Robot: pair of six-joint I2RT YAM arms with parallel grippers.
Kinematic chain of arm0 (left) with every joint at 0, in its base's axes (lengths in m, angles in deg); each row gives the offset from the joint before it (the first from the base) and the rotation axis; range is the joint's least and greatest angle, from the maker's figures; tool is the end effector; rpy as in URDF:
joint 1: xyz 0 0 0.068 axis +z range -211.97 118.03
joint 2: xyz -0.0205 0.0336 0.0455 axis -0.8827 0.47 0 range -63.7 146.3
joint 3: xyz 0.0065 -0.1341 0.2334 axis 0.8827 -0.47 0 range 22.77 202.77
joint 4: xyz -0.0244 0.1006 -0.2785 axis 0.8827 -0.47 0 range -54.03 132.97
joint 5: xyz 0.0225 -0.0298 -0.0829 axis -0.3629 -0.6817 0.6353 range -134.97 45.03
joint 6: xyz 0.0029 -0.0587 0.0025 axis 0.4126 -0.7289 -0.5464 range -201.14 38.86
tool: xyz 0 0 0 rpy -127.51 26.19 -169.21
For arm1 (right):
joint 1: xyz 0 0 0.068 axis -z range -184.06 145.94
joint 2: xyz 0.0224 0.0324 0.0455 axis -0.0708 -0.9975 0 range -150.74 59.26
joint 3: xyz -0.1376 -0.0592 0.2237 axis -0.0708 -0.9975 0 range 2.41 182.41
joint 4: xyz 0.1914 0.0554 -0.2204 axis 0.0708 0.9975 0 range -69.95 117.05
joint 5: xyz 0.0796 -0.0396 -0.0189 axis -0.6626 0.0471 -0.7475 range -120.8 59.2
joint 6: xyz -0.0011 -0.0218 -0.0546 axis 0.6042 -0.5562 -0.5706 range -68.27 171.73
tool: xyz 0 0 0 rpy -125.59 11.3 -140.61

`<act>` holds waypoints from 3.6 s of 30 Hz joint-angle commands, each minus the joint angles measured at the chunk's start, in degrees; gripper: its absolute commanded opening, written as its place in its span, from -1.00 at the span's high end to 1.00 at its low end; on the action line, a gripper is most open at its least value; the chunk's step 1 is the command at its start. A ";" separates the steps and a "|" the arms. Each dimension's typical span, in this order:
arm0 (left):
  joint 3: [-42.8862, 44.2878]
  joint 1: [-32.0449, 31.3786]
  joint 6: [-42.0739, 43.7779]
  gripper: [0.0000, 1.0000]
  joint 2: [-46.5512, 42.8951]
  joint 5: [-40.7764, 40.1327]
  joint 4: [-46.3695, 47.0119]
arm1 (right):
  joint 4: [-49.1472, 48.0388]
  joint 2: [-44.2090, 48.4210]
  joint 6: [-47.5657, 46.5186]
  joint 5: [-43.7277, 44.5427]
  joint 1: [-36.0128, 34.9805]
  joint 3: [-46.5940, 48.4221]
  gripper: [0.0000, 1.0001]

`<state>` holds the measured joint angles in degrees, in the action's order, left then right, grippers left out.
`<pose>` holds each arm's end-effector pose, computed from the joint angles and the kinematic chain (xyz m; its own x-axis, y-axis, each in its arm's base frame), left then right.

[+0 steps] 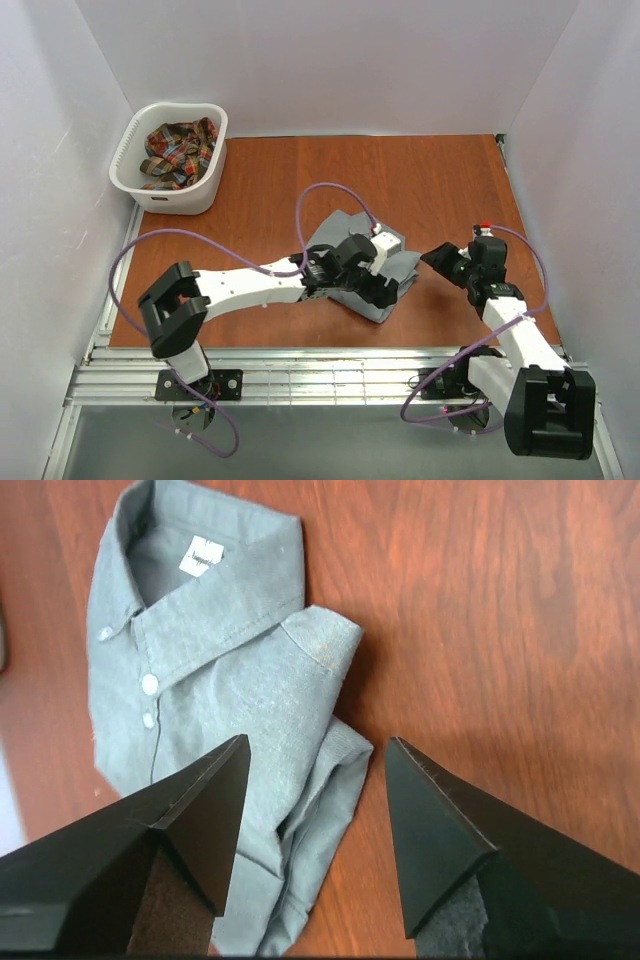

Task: Fold and stack the long sleeve shirts
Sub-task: Fold the shirt, then neatly place the folded shirt to the corner

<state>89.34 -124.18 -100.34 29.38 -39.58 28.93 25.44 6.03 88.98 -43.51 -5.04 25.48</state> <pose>0.1840 -0.3578 0.2253 -0.5869 0.4114 -0.6974 0.7635 0.5678 -0.3076 0.2326 0.0134 0.1646 -0.5812 0.5806 -0.5702 0.1961 0.7799 0.5944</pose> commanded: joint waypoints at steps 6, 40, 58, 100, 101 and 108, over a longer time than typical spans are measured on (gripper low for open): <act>11.21 -3.35 5.05 -0.82 13.17 -13.47 -5.72 | -7.67 -7.57 -3.68 -17.87 6.33 -3.02 -0.01; 9.80 -1.24 10.83 -0.67 11.15 -13.90 -9.25 | -18.84 -7.43 7.82 -20.96 -2.98 -12.07 0.13; 18.25 -3.88 14.63 -0.21 24.08 -27.71 -8.46 | -19.45 3.14 16.71 -18.05 -2.98 -21.14 0.17; 17.90 0.16 6.81 1.00 17.67 -17.79 -11.71 | -50.30 -24.90 26.91 -8.74 -20.38 -22.28 0.97; 17.90 0.08 7.07 1.00 17.40 -17.08 -11.97 | -50.30 -24.90 26.82 -8.65 -20.47 -22.19 0.97; 17.81 0.08 8.04 1.00 15.29 -10.40 -15.39 | -50.12 -24.03 26.20 -7.86 -20.12 -21.93 0.97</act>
<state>106.91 -124.05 -92.95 48.99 -54.38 16.10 -23.89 -18.36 116.81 -53.65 -25.19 5.31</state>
